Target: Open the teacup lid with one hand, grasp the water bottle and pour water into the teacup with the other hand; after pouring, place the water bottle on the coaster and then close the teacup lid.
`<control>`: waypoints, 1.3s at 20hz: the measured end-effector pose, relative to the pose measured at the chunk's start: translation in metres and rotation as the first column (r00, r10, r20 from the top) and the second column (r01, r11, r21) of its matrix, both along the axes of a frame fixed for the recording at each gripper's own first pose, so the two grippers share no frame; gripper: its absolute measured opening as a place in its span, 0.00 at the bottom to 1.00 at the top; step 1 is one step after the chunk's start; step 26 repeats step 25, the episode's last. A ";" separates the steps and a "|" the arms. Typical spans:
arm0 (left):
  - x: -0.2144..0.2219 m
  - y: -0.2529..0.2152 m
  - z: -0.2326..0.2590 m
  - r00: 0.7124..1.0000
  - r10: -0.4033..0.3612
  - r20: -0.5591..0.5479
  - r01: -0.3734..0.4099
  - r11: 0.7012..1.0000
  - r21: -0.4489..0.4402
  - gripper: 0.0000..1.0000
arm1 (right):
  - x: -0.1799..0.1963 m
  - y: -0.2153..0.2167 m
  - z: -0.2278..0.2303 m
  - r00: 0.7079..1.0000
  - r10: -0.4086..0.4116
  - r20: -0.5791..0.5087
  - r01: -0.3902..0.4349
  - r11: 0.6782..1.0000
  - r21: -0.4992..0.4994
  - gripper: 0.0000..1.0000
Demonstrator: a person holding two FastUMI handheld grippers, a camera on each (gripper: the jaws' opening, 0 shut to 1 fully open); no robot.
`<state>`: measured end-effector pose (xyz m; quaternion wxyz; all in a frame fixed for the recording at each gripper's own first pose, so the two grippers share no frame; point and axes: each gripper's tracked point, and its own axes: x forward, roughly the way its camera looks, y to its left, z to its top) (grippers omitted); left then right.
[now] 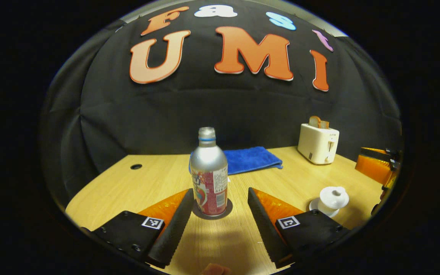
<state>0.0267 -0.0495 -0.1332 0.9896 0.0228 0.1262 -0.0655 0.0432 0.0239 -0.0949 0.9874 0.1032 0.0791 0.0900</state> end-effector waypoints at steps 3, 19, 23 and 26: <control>-0.016 -0.001 0.035 0.994 -0.009 0.105 0.009 1.000 -0.001 0.92 | -0.004 0.008 0.011 1.000 0.006 0.003 -0.006 1.000 -0.012 0.82; -0.067 0.021 0.067 0.969 0.073 0.236 -0.078 0.997 0.011 0.98 | -0.018 0.028 0.032 0.999 0.004 0.049 -0.003 1.000 -0.030 0.81; -0.065 0.025 0.063 0.968 0.086 0.236 -0.096 0.995 0.029 0.96 | -0.017 0.020 0.030 0.998 -0.028 0.050 0.030 0.999 -0.038 0.82; -0.067 0.025 0.065 0.965 0.093 0.244 -0.102 0.994 0.027 0.98 | -0.018 0.016 0.032 0.997 -0.042 0.066 0.046 0.998 -0.049 0.82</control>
